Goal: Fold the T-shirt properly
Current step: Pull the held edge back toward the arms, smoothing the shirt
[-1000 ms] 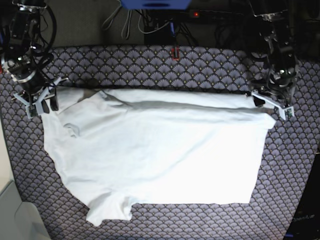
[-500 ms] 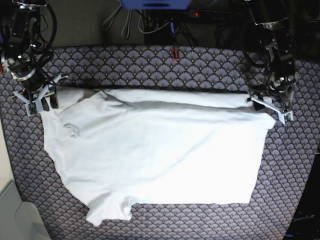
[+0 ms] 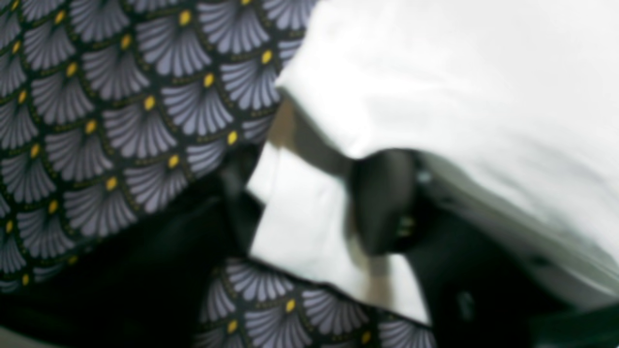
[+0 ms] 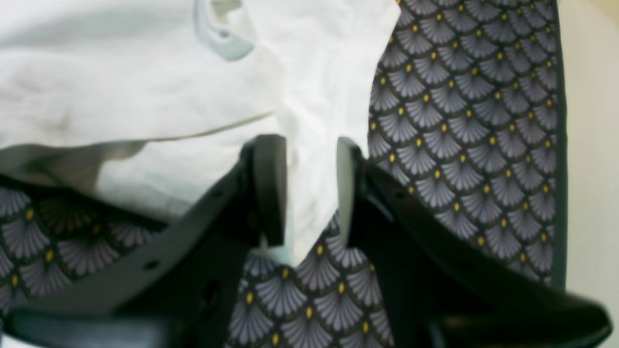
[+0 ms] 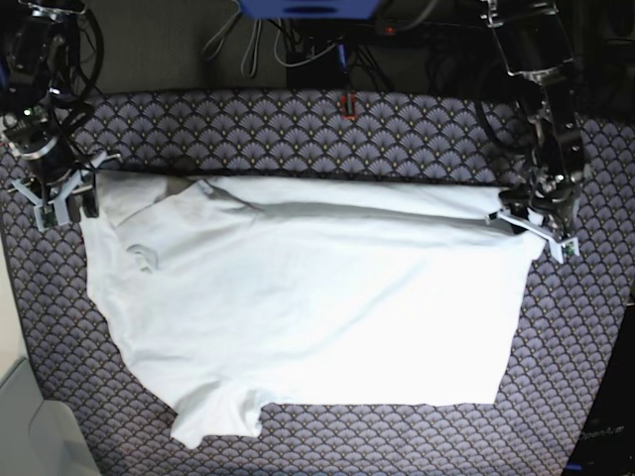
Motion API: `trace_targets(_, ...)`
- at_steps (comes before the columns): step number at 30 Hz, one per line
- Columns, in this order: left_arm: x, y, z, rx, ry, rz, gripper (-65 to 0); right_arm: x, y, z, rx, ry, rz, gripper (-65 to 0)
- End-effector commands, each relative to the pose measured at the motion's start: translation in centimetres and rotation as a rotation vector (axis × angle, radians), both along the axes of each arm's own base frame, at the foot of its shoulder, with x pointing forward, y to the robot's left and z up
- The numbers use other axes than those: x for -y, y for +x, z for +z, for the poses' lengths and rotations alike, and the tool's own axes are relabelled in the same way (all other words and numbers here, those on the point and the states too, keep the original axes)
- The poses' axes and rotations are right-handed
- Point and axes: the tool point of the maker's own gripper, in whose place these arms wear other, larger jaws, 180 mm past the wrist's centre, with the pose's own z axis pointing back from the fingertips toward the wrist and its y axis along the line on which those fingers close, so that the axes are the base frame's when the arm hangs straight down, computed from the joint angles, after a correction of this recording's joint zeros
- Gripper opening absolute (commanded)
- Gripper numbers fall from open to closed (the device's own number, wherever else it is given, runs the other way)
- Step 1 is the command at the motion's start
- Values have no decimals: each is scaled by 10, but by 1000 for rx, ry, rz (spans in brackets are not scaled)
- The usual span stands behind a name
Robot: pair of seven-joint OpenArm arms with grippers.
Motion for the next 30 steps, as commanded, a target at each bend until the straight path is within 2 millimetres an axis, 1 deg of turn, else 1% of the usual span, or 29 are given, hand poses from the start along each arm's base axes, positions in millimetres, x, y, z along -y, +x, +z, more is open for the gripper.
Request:
trace_targets(1, -3, 1, 3, -10, 5, 7, -478, 3, 0, 9, 25, -11, 8, -460)
trace_targets(3, -4, 4, 5, -1, 7, 6, -607, -1, -2, 10, 27, -15, 19, -460)
trace_targets(4, -4, 6, 6, -1, 8, 6, -650, -3, -3, 13, 31, -18, 26, -460)
trace_targets(5, -4, 6, 6, -1, 8, 6, -650, -5, -7, 12, 26, -21, 31, -460)
trace_targets(7, -4, 6, 6, -1, 8, 6, -629, -10, -12, 15, 28, -27, 47, -460)
trace_targets(9, -4, 6, 6, -1, 8, 6, -645, -21, -16, 13, 19, -21, 73, -460)
trace_targets(14, -3, 5, 5, -2, 7, 6, -646, -32, -19, 6, 0, -7, 101, -460)
trace_targets(18, -4, 2, 4, -8, 9, 6, -646, -28, -20, -2, -21, 1, 87, -450)
trace_targets(20, -4, 2, 3, -10, 9, 6, -646, -25, -22, -8, -36, 6, 78, -415)
trace_targets(23, -4, 2, 5, -6, 10, 5, -646, -23, -19, -10, -38, 12, 70, -355)
trace_targets(25, -4, 2, 5, -6, 10, 5, -646, -21, -18, -12, -43, 15, 65, -330)
trace_targets(30, -4, 2, 5, -7, 10, 5, -646, -19, -18, -17, -53, 22, 55, -323)
